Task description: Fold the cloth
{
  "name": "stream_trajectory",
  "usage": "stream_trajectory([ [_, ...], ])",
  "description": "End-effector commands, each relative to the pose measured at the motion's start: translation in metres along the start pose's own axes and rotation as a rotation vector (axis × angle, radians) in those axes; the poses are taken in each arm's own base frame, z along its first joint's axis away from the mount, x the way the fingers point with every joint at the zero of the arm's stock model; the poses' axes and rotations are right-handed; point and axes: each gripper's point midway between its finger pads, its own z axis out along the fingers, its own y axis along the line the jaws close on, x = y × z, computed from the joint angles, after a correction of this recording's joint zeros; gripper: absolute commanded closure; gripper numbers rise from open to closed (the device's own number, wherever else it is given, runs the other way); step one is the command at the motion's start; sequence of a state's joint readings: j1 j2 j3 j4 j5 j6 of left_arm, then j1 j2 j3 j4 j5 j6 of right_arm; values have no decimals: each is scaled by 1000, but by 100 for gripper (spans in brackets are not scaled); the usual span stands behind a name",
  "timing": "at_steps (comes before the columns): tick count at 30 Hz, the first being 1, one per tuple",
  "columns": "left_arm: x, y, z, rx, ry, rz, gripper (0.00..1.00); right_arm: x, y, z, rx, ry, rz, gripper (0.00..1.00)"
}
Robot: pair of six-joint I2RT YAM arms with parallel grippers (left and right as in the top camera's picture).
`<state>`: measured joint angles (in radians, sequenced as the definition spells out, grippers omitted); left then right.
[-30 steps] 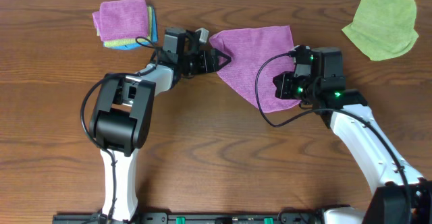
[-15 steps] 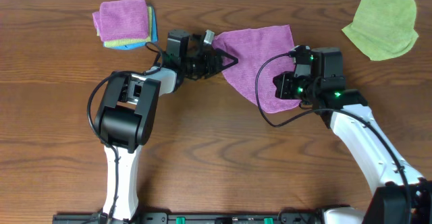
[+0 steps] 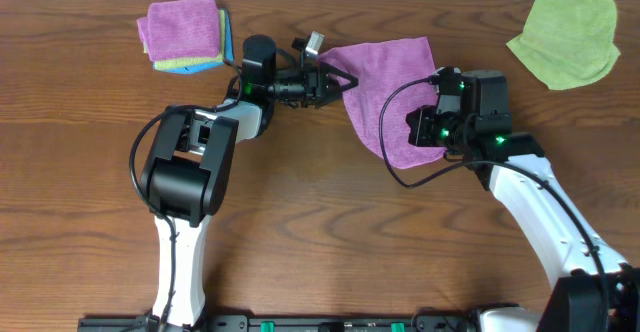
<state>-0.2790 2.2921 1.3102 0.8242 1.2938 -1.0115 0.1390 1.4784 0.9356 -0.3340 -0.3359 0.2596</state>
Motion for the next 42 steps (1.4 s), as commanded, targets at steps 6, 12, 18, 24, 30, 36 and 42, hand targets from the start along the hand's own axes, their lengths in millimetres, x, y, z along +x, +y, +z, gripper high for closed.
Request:
stream_trajectory([
  [6, 19, -29, 10, 91, 116, -29, 52, -2, -10, 7, 58, 0, -10, 98],
  [12, 18, -37, 12, 109, 115, 23, 47, 6, -17, 21, 65, 35, -3, 98],
  [18, 18, -37, 12, 110, 112, 49, 47, -8, -16, 37, 33, -16, -18, 99],
  [24, 18, -37, 12, 112, 112, 68, 47, -6, -16, 65, -11, 26, 1, 98],
  [30, 18, -36, 12, 111, 111, 81, 47, -20, -14, 91, -21, 46, -4, 98],
  [36, 26, -14, 12, 67, 124, 77, 48, -32, -17, 103, -6, 56, 5, 98],
  [42, 24, 15, 2, -16, 87, 59, 48, -28, -20, 105, 7, 74, 11, 99],
])
